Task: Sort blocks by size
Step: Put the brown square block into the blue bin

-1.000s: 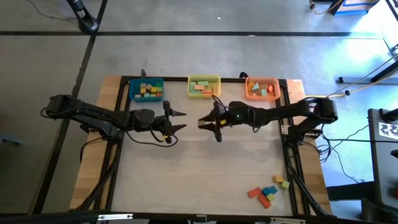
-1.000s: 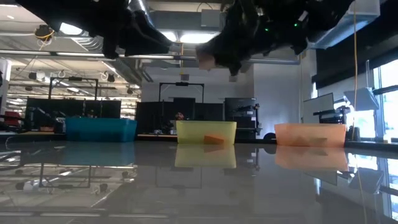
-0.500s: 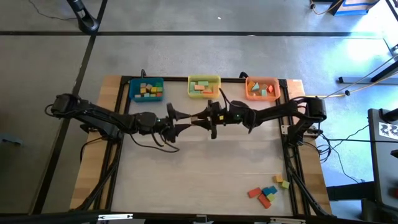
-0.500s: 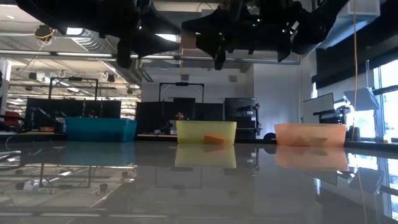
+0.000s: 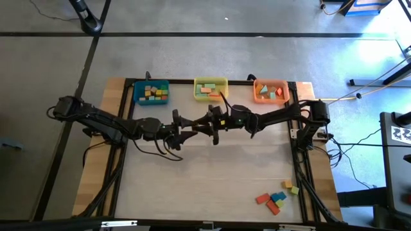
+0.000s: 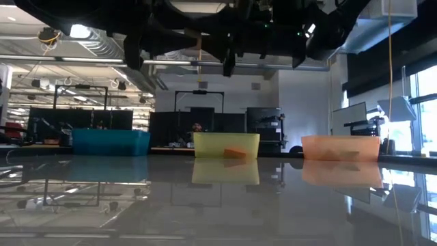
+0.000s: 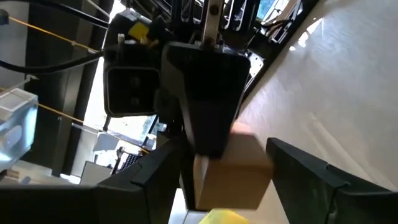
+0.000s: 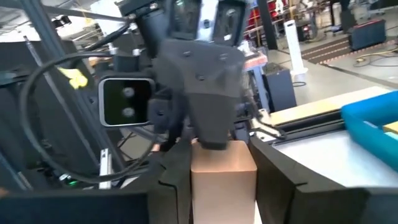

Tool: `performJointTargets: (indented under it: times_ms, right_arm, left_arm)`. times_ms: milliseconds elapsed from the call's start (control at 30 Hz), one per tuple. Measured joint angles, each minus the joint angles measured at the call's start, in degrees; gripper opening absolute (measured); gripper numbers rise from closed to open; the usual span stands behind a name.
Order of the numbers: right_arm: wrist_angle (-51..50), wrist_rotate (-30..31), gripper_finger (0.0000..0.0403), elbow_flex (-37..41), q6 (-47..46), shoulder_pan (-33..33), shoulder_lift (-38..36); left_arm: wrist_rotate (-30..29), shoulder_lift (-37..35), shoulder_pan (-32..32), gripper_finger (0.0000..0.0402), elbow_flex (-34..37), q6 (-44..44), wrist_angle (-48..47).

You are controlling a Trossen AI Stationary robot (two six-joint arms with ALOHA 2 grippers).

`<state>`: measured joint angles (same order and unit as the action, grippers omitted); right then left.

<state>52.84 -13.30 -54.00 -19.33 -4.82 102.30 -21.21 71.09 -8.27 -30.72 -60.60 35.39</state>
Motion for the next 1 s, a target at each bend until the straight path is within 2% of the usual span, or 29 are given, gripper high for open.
performJointTargets:
  times_ms: [400, 500, 600, 700, 900, 1000]
  right_arm:
    - [0.16, -0.31, 0.0123, 0.00, -1.36, -0.02, 0.00]
    - [0.16, -0.31, 0.0123, 0.00, -1.41, 0.00, 0.00]
    - [0.20, -0.37, 0.0126, 0.00, -1.99, 0.00, -0.04]
    - [-0.15, -0.68, 0.0161, 0.00, -2.05, 0.12, -0.04]
    - [-0.89, -0.68, 0.0239, 0.04, 0.02, 0.35, -0.43]
    - [-5.44, -1.82, 0.0264, 0.13, 1.90, -0.54, -3.42]
  left_arm:
    - [-0.16, 0.00, 0.37, 0.0217, 0.00, 0.11, -0.36]
    - [-0.17, 0.00, 0.37, 0.0192, 0.00, 0.44, -0.54]
    - [-0.20, 0.00, 0.37, 0.0150, 0.00, 0.52, -0.52]
    - [-0.15, -0.02, 0.37, 0.0118, 0.00, 1.56, -0.38]
    - [-0.33, -0.25, 0.37, 0.0118, 0.00, 6.41, -0.41]
    - [-4.51, -1.28, -0.05, 0.0118, -0.02, 11.04, -0.52]
